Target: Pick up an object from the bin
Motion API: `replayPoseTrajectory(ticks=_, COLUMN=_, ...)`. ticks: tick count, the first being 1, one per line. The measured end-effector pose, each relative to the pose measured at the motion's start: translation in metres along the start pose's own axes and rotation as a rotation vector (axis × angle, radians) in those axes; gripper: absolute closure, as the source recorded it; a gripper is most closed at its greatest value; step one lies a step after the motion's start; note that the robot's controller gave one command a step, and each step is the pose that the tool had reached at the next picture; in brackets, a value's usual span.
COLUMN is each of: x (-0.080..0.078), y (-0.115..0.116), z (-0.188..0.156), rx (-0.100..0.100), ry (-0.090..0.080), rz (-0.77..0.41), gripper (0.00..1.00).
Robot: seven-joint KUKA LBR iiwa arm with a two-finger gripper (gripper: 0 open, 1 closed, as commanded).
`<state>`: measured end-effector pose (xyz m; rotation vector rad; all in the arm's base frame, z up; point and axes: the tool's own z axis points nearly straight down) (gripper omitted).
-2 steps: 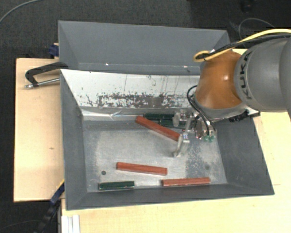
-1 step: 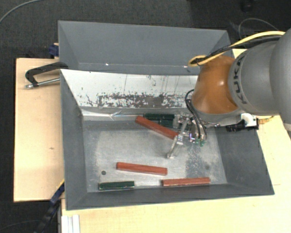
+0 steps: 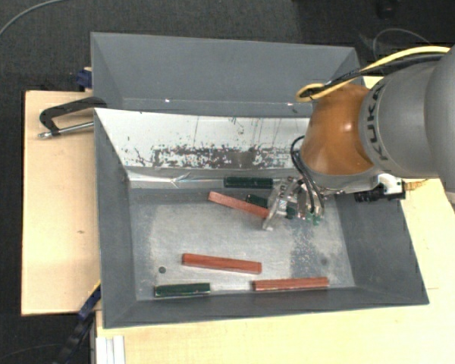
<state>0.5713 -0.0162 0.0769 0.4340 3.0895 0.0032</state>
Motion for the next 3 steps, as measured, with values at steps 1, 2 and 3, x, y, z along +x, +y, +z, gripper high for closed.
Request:
replayPoseTrajectory(ticks=1, x=-0.025, y=-0.011, z=0.001, rx=-0.005, ry=0.006, rz=-0.417, gripper=1.00)
replayPoseTrajectory(ticks=2, x=-0.047, y=-0.041, z=-0.109, rx=-0.002, ry=0.011, rz=-0.833, gripper=1.00)
replayPoseTrajectory(ticks=3, x=-0.044, y=-0.047, z=-0.195, rx=-0.005, ry=0.009, rz=-1.231, gripper=1.00)
